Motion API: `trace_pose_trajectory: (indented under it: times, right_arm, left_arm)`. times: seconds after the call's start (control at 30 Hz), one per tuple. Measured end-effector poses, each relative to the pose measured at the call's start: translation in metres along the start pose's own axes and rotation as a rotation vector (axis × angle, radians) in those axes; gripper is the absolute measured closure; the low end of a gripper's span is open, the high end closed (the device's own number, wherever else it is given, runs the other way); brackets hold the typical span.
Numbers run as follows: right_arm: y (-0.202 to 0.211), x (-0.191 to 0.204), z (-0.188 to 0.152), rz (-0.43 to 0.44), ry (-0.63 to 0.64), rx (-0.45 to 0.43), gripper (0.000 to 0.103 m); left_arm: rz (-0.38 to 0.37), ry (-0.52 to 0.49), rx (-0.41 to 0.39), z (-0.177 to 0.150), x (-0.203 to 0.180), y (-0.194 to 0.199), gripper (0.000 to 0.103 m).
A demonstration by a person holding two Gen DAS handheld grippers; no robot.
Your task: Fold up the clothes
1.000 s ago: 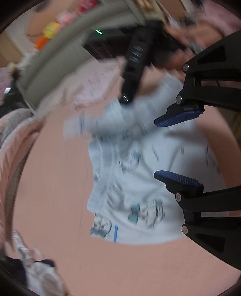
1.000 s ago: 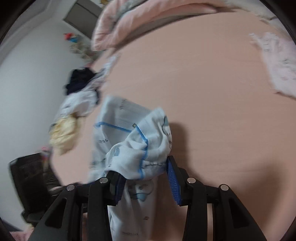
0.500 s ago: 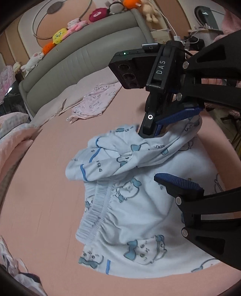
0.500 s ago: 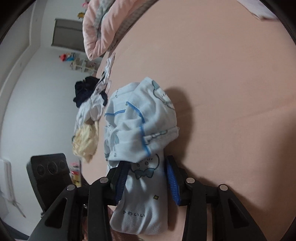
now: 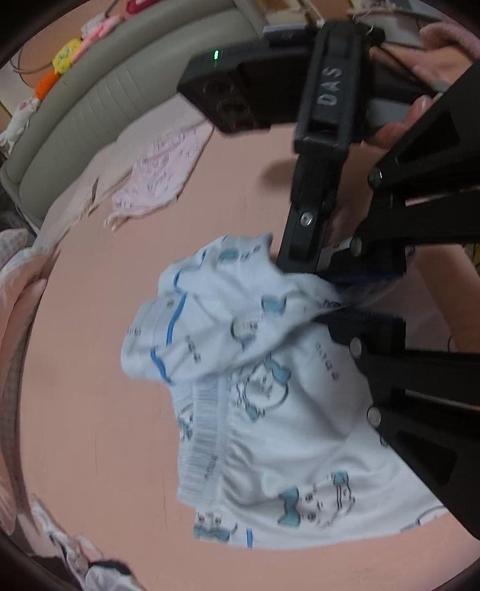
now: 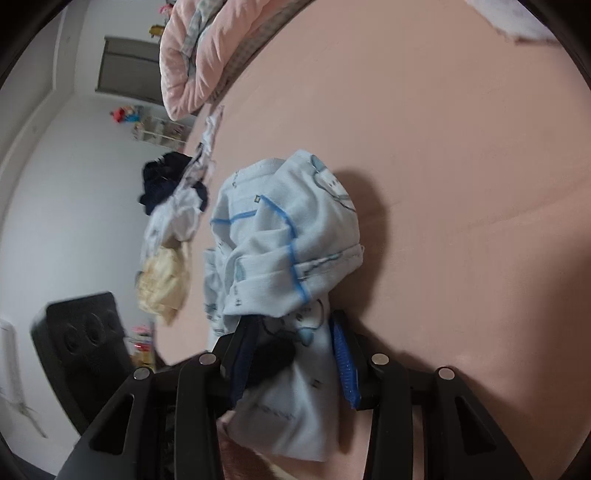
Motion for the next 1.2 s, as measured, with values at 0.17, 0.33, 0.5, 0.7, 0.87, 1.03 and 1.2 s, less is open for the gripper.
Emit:
trace_pose_trajectory:
  times: [0.17,0.33,0.5,0.7,0.87,1.03,1.2]
  right_arm:
    - [0.025,0.007,0.003,-0.196,0.123,-0.048,0.063]
    - [0.035,0.006,0.004,-0.43,0.198,-0.093,0.063]
    - [0.018,0.024,-0.008,-0.459,0.299,-0.114,0.063]
    - [0.01,0.054,-0.016,-0.379,0.401,-0.16,0.063]
    - [0.002,0.06,-0.025,-0.336,0.453,-0.1,0.063]
    - [0.004,0.057,-0.023,-0.333,0.427,-0.102,0.063]
    - [0.001,0.064,-0.026,-0.317,0.441,-0.103,0.063]
  left_arm:
    - [-0.002,0.046,-0.032,-0.002,0.014,0.01,0.096]
    - [-0.052,0.09,-0.073,0.004,0.021,0.029,0.096]
    - [-0.093,0.135,-0.076,0.008,0.033,0.041,0.096]
    - [-0.069,0.146,-0.027,-0.004,0.051,0.038,0.096]
    - [-0.048,0.13,-0.024,0.0,0.057,0.052,0.096]
    - [-0.027,0.115,-0.021,0.003,0.063,0.066,0.096]
    - [-0.011,0.084,0.0,-0.002,0.076,0.072,0.096]
Point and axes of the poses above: each gripper's, at about its wrist camera, not at the fingertips, and y roughly against the way its jaws point, x to its left, z to its top, the point moved 4 cm from there along -y, roughly the way its jaws point, and after that the axes turned 4 degrees about y, right-handed, at the moved point
